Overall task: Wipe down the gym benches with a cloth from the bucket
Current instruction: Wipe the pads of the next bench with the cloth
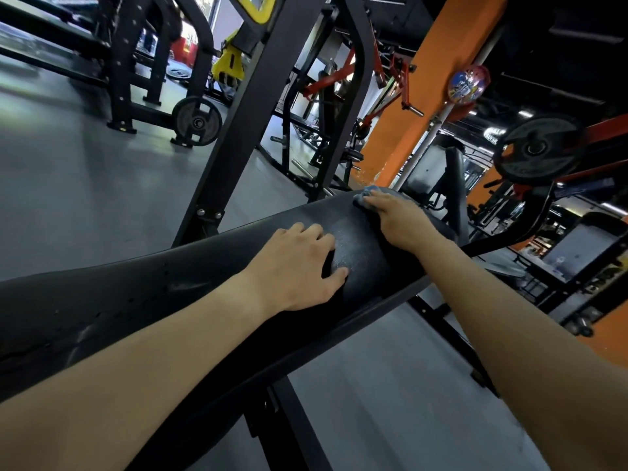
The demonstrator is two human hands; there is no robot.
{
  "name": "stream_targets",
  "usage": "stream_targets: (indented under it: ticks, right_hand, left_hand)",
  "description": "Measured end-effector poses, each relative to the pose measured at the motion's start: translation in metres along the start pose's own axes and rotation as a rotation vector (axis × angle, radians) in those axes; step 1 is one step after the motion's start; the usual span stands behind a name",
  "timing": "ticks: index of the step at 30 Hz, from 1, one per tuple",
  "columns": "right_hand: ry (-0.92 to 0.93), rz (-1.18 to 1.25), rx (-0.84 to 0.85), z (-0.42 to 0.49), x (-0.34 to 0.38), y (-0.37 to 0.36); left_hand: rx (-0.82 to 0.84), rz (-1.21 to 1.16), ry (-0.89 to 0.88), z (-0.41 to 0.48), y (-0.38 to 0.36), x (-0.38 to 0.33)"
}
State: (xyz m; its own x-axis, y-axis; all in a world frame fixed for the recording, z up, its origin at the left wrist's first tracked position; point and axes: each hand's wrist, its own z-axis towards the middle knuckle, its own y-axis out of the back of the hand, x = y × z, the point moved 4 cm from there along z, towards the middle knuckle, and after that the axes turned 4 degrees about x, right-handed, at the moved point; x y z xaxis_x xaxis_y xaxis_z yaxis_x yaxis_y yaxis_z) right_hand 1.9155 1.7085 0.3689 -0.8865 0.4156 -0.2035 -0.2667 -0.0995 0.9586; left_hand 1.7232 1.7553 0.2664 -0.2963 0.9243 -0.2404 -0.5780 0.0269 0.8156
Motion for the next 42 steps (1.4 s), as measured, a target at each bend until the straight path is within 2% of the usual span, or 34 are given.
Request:
stream_targets:
  ticks: [3, 8, 11, 14, 17, 19, 23, 26, 30, 34, 42]
  right_hand:
    - [-0.002, -0.007, -0.007, 0.010, 0.020, -0.010]
    - [0.268, 0.042, 0.088, -0.011, 0.057, -0.022]
    - [0.327, 0.085, 0.137, -0.021, 0.055, -0.024]
    - [0.253, 0.059, 0.120, -0.006, 0.037, -0.022]
    - [0.053, 0.026, 0.042, 0.021, 0.015, -0.016]
    - [-0.011, 0.033, 0.017, 0.034, 0.017, -0.016]
    - [0.134, 0.028, 0.101, 0.030, 0.046, -0.023]
    - [0.126, 0.080, 0.112, 0.023, 0.031, -0.018]
    - [-0.051, 0.034, 0.023, 0.017, -0.012, 0.001]
    - [-0.234, 0.099, -0.031, 0.001, -0.036, 0.013]
    - [-0.114, 0.143, -0.133, -0.072, -0.037, -0.008]
  left_hand:
    - [-0.007, -0.004, 0.007, 0.002, 0.000, 0.001]
    - [-0.036, -0.013, -0.009, 0.010, 0.003, 0.001]
    - [-0.054, -0.028, -0.017, 0.010, 0.002, 0.002]
    - [-0.059, -0.012, -0.016, 0.010, 0.002, 0.002]
    - [-0.059, 0.008, -0.013, 0.010, 0.001, 0.002]
    - [-0.058, 0.018, -0.010, 0.010, 0.000, 0.002]
    - [-0.057, 0.010, -0.015, 0.015, 0.001, 0.001]
    - [-0.057, -0.037, -0.060, 0.021, 0.000, -0.006]
    - [-0.054, -0.099, -0.110, 0.024, -0.002, -0.017]
    - [-0.025, -0.093, -0.108, 0.026, 0.000, -0.021]
    - [0.023, -0.028, -0.043, 0.039, -0.004, -0.043]
